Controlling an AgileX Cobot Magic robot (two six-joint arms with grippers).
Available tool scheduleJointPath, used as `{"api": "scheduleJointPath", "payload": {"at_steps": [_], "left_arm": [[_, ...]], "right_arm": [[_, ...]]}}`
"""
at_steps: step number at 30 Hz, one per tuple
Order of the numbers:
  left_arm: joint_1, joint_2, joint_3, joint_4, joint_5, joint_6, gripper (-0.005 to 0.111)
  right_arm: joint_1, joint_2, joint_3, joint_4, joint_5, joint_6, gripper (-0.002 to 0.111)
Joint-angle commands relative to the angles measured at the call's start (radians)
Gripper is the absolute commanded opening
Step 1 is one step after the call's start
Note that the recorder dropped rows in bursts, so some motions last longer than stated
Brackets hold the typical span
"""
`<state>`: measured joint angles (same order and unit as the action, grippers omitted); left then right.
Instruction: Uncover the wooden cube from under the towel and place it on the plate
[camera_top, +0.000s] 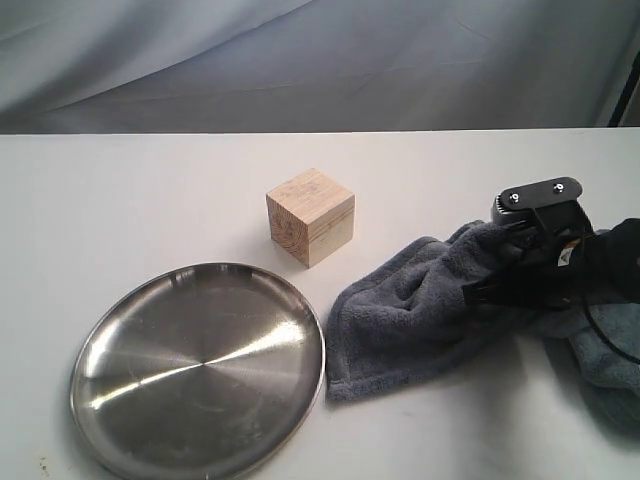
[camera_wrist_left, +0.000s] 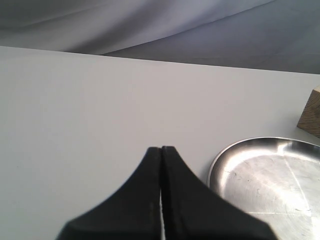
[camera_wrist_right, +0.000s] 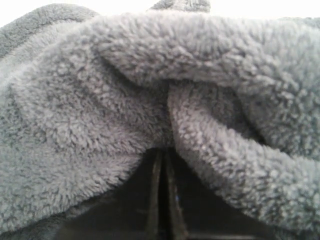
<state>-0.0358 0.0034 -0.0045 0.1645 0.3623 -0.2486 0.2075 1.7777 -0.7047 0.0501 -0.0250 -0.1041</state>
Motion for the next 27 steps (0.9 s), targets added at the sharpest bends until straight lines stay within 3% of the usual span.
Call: {"api": "scheduleJointPath", "payload": {"at_steps": [1,10,20,27], "left_arm": [[-0.004,-0.003,0.005,-0.002,-0.007,-0.004,0.0],[-0.004,-0.003,0.005,-0.002,-0.007,-0.004,0.0],[-0.004,-0.003,0.005,-0.002,-0.007,-0.004,0.0],[-0.004,-0.003,0.005,-0.002,-0.007,-0.004,0.0]], "right_arm": [[-0.01,-0.002,0.004,-0.006,-0.007,-0.035,0.0],[0.066,-0.017,0.004,-0.006,0.039,-0.057,0.0],[0.187,-0.191,0.004,-0.001,0.012,-0.047,0.0],[0.212,-0.269,0.004,-0.001,-0.212,-0.039,0.0]]}}
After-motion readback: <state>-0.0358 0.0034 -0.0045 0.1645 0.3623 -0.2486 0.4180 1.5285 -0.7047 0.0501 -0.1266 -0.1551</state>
